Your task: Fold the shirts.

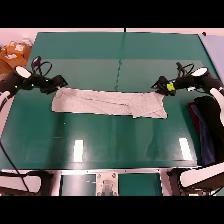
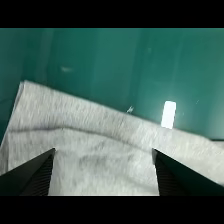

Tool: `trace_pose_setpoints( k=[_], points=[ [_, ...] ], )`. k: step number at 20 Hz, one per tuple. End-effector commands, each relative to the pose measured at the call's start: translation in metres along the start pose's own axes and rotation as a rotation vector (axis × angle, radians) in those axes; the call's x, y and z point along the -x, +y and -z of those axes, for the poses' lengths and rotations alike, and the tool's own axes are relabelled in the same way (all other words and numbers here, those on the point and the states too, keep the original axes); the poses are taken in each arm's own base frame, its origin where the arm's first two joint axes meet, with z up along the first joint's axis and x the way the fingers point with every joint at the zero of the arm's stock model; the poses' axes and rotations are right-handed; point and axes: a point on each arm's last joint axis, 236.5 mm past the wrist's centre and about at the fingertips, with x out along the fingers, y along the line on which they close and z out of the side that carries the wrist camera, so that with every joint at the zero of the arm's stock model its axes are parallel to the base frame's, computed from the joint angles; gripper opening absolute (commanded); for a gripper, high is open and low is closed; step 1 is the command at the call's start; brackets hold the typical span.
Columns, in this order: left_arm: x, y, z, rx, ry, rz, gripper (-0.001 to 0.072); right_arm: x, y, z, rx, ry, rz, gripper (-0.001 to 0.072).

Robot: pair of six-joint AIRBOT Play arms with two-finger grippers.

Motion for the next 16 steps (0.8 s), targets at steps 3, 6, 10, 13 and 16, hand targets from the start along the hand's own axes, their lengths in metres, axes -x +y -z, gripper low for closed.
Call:
trace_pose_setpoints(
  k=[3, 6, 10, 13, 16],
  points=[
    [0.026, -0.028, -0.041, -0.058, -0.070, 0.039, 0.0707, 0.051, -0.035, 0.001, 0.068, 0.087, -0.002, 0.0472],
    [0.040, -0.043, -0.045, -0.089, -0.045, 0.063, 0.0707, 0.052, -0.094, 0.039, -0.016, 0.176, 0.010, 0.0554],
    [0.042, -0.048, -0.029, -0.091, 0.031, 0.082, 0.0141, 0.022, -0.104, 0.068, -0.024, 0.162, -0.139, 0.0613],
    [0.043, -0.052, -0.019, -0.083, 0.073, 0.103, 0.0019, 0.001, -0.068, 0.066, -0.014, 0.148, -0.277, 0.0613],
    [0.044, -0.061, -0.010, -0.067, 0.108, 0.140, 0.0019, -0.010, -0.039, 0.064, 0.068, 0.167, -0.291, 0.0610]
  ],
)
